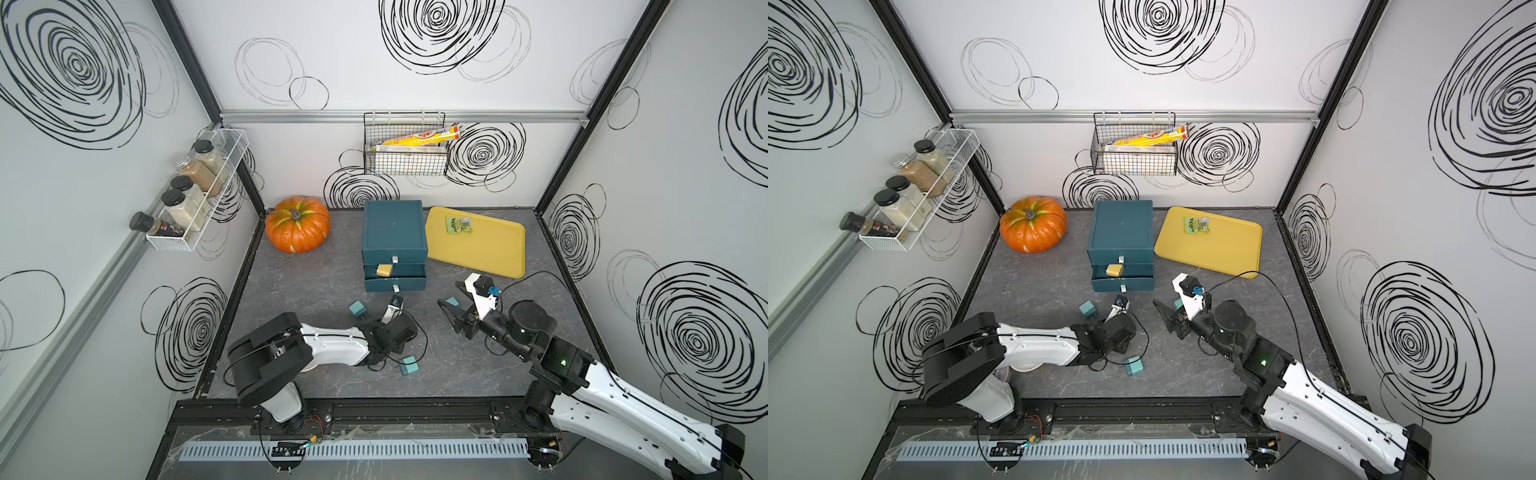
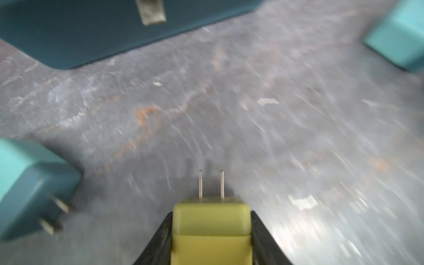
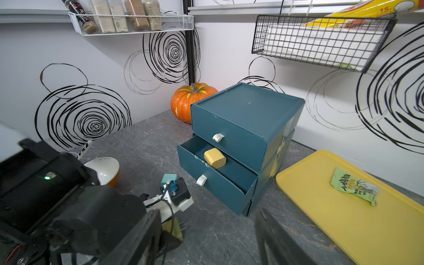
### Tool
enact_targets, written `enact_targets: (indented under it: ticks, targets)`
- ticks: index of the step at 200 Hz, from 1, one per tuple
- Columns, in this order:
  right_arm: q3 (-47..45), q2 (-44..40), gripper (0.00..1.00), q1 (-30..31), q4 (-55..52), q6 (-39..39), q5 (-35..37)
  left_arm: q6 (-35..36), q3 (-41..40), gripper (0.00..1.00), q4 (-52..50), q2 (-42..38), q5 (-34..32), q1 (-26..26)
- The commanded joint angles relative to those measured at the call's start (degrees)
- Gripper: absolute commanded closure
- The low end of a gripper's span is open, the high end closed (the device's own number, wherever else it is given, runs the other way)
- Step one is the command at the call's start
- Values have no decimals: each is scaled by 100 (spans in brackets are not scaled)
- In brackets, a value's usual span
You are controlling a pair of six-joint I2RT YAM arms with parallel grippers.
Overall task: Place the plugs into the drawer by color
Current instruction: Pick up the plug from the center of the board, then place the plug in the drawer.
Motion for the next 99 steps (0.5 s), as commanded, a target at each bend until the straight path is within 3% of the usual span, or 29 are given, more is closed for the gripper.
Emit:
enact_targets:
  ticks: [1,34,58,80,99]
  targets:
    - [-133,-67,31,-9,248,66,196,182,105,100,-22,-1093,527,-87]
    - [-52,567,33,-2,264,122,483,462,699,100,-789,-2217,398,-3]
    - [-74,1154,35,-7,582,220,125,780,1158,100,-1125,-2632,416,308]
    - [150,1706,35,-6,609,163,244,1177,1774,100,-1456,-2227,559,720]
    - [284,1864,38,-6,471,218,711,1549,2355,100,-1682,-1470,340,761]
